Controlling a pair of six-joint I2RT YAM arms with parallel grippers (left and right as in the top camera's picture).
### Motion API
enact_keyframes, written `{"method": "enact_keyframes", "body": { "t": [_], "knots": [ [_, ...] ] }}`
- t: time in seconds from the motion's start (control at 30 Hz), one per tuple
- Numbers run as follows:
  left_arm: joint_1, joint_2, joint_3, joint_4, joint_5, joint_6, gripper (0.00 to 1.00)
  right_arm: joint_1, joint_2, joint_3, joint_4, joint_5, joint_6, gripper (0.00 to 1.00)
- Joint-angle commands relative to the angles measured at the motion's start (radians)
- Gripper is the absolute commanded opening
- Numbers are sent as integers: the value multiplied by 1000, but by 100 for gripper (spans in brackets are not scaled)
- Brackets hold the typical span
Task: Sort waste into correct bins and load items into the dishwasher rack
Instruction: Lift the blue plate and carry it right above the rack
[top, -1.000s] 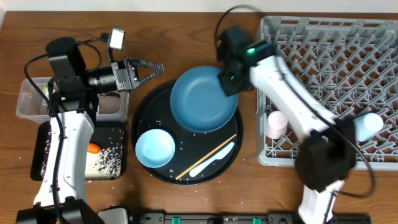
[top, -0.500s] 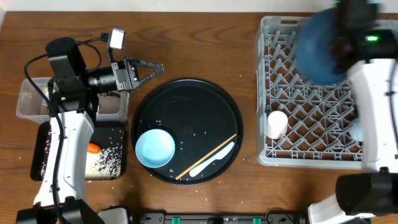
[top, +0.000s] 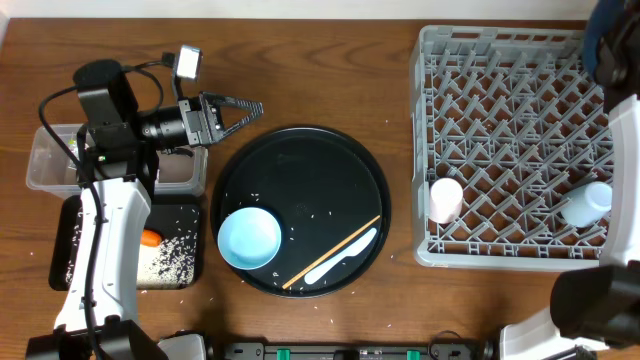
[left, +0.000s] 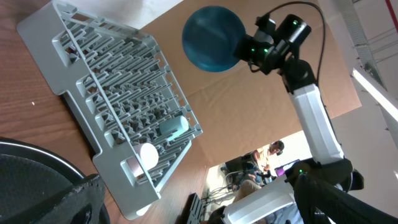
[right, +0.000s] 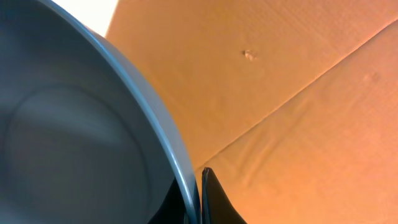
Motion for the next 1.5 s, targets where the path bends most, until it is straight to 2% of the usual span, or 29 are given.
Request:
{"method": "enact_keyframes", "body": {
  "t": [0.0,0.5,0.83,1.07,1.47],
  "knots": [
    [3,2,0,1,10,17,98,-16,76,12,31,99,-132,1],
    [2,2,0,1,10,17,98,-75,253,9,63,111,-144,1],
    [2,2,0,1,10,17,98,-74,312,3,64,111,-159,1],
    [2,2,0,1,10,17,98,-36,318,1,40,60,-159,1],
    [2,2,0,1,10,17,98,46,318,-2,7,3,-241,1]
  ]
}}
